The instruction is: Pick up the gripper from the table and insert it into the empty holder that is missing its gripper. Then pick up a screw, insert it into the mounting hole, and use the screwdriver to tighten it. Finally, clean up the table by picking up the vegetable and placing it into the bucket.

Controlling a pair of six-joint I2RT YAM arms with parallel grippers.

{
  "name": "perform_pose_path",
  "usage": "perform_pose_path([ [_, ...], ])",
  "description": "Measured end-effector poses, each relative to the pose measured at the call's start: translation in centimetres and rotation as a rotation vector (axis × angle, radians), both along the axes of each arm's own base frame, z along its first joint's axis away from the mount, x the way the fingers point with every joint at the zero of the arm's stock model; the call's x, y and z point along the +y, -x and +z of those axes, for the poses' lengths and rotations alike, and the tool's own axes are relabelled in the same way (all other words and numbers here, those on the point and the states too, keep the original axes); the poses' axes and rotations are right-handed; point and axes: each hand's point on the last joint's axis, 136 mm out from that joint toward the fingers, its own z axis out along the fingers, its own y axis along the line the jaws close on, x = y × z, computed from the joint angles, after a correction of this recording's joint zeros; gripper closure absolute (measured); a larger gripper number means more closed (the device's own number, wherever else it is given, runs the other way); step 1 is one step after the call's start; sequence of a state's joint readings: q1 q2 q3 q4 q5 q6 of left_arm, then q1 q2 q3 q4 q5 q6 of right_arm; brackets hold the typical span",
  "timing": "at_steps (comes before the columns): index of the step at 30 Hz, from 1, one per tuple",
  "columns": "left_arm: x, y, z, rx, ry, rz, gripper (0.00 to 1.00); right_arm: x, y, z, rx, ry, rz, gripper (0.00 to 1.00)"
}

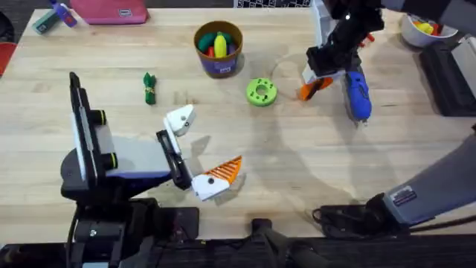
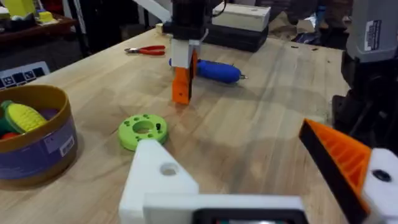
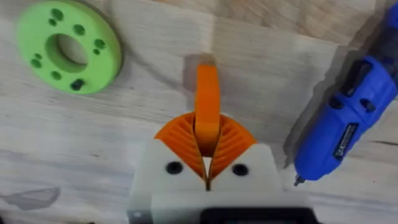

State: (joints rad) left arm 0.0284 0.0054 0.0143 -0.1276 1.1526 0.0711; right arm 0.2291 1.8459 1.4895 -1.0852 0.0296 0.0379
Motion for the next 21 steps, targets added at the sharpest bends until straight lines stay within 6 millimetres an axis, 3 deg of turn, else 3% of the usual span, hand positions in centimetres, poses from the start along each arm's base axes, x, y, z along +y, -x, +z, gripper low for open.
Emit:
perform_pose_path([
  [3, 0.0, 0.0, 0.0, 0.000, 0.000, 0.000, 0.015, 0.6, 0.1, 1.8, -0.051, -0.016, -0.029, 0.990],
  [10, 0.0, 0.0, 0.0, 0.000, 0.000, 0.000, 0.013, 2.3, 1.2, 9.9, -0.285, -0.118, -0.097, 0.992],
  [16, 0.0, 0.0, 0.0, 0.000, 0.000, 0.000, 0.015, 5.4, 1.4, 16.5, -0.521, -0.374, -0.083, 0.992],
  [21, 0.0, 0.0, 0.0, 0.000, 0.000, 0.000, 0.013, 7.0, 3.2, 17.8, -0.627, -0.576, -0.083, 0.992],
])
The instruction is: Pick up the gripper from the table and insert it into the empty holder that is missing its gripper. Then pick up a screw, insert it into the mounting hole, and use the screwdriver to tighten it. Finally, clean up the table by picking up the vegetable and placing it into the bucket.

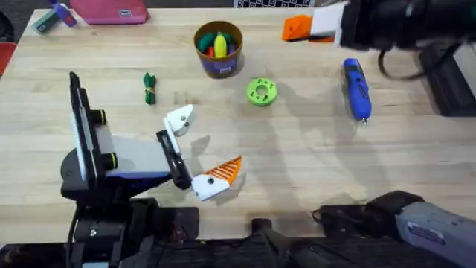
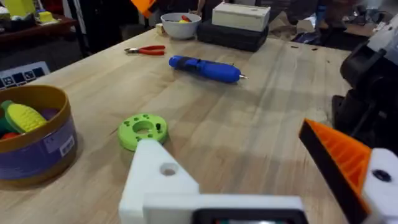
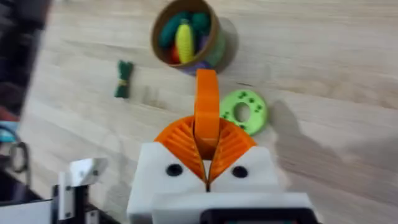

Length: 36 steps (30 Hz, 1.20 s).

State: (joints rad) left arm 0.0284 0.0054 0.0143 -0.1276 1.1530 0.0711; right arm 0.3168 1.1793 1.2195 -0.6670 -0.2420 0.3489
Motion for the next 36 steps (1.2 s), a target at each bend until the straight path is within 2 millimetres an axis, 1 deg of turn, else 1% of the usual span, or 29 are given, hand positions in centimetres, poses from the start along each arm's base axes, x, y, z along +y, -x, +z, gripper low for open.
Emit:
perform_pose_path([
  [4, 0.0, 0.0, 0.0, 0.000, 0.000, 0.000, 0.014, 1.6, 1.7, -1.0, -0.030, -0.168, 0.044, 0.992],
  [10, 0.0, 0.0, 0.0, 0.000, 0.000, -0.001, 0.015, 5.1, 3.7, -2.7, -0.022, -0.452, 0.196, 0.992],
  [13, 0.0, 0.0, 0.0, 0.000, 0.000, -0.003, 0.013, 6.4, 5.0, -4.0, 0.041, -0.556, 0.272, 0.993],
  [16, 0.0, 0.0, 0.0, 0.000, 0.000, -0.003, 0.016, 7.3, 6.3, -5.8, 0.157, -0.612, 0.333, 0.993],
  [18, 0.0, 0.0, 0.0, 0.000, 0.000, -0.003, 0.015, 7.9, 6.9, -6.2, 0.204, -0.646, 0.391, 0.993],
  [20, 0.0, 0.0, 0.0, 0.000, 0.000, -0.003, 0.016, 8.6, 7.2, -6.1, 0.220, -0.683, 0.469, 0.993],
  [23, 0.0, 0.0, 0.0, 0.000, 0.000, -0.003, 0.016, 9.3, 7.8, -6.0, 0.251, -0.734, 0.585, 0.993],
  [26, 0.0, 0.0, 0.0, 0.000, 0.000, -0.003, 0.015, 9.7, 8.5, -6.7, 0.316, -0.770, 0.670, 0.993],
  [32, 0.0, 0.0, 0.0, 0.000, 0.000, -0.003, 0.015, 9.9, 9.5, -9.1, 0.504, -0.826, 0.741, 0.993],
  [36, 0.0, 0.0, 0.0, 0.000, 0.000, -0.003, 0.015, 10.1, 9.3, -9.8, 0.575, -0.850, 0.773, 0.993],
])
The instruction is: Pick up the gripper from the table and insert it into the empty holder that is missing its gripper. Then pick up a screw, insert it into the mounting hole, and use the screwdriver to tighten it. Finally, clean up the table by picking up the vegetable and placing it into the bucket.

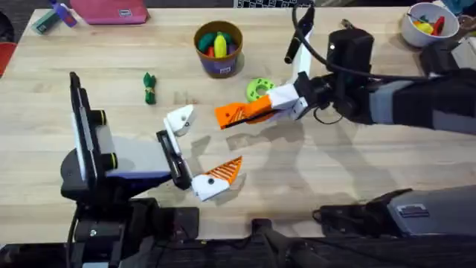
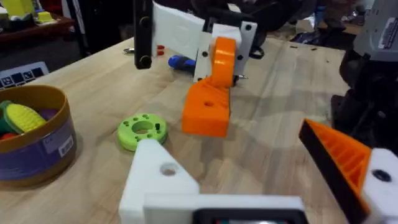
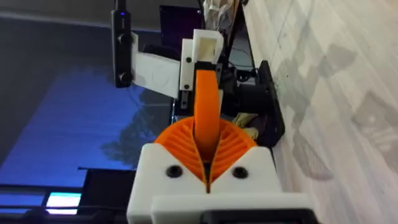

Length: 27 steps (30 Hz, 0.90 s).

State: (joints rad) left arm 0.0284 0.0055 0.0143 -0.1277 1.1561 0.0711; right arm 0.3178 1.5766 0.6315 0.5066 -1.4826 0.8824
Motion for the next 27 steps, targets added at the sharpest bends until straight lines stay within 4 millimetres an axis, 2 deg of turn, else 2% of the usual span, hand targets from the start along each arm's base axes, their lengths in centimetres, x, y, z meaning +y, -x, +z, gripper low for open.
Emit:
perform_pose_path([
  [6, 0.0, 0.0, 0.0, 0.000, 0.000, 0.000, 0.014, 1.5, -0.5, 0.1, 0.003, -0.015, 0.070, 0.993],
  [13, 0.0, 0.0, 0.0, 0.000, 0.000, 0.000, 0.015, 3.8, 0.8, 0.1, 0.011, -0.016, 0.161, 0.993],
  [19, 0.0, 0.0, 0.0, 0.000, 0.000, 0.000, 0.014, 4.5, 1.7, 0.1, 0.018, -0.013, 0.191, 0.993],
  [27, 0.0, 0.0, 0.0, 0.000, 0.000, 0.000, 0.013, 4.8, 1.3, -0.2, 0.006, 0.001, 0.164, 0.993],
])
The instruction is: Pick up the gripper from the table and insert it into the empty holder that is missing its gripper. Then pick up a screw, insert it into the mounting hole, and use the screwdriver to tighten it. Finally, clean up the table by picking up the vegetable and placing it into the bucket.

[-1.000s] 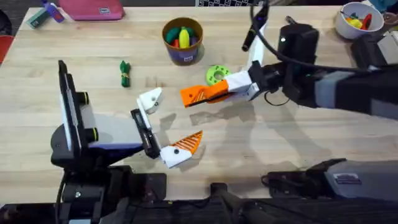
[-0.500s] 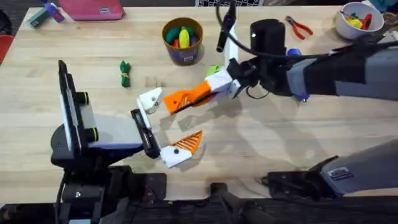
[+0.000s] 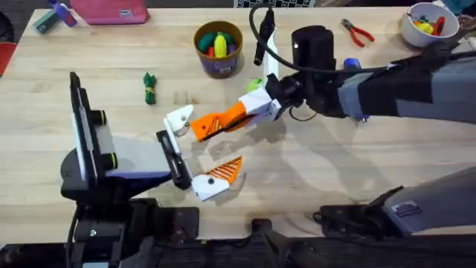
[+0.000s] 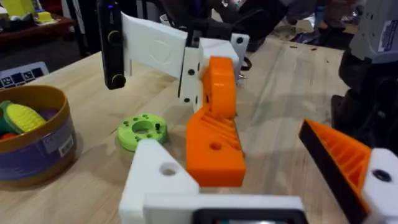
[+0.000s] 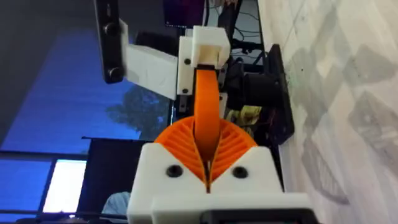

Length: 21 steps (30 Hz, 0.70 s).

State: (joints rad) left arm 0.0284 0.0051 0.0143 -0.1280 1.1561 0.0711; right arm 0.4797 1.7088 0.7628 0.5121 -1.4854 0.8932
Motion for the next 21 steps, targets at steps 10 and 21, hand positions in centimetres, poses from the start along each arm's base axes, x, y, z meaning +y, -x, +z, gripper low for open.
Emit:
perform_pose_path([
  [10, 0.01, -0.01, 0.00, 0.000, 0.000, 0.001, 0.013, 0.28, -0.51, -0.35, -0.012, 0.017, -0.034, 0.993],
  [21, 0.03, -0.06, -0.01, 0.000, -0.001, 0.004, 0.016, 0.39, -0.67, -0.08, -0.021, 0.012, -0.033, 0.993],
])
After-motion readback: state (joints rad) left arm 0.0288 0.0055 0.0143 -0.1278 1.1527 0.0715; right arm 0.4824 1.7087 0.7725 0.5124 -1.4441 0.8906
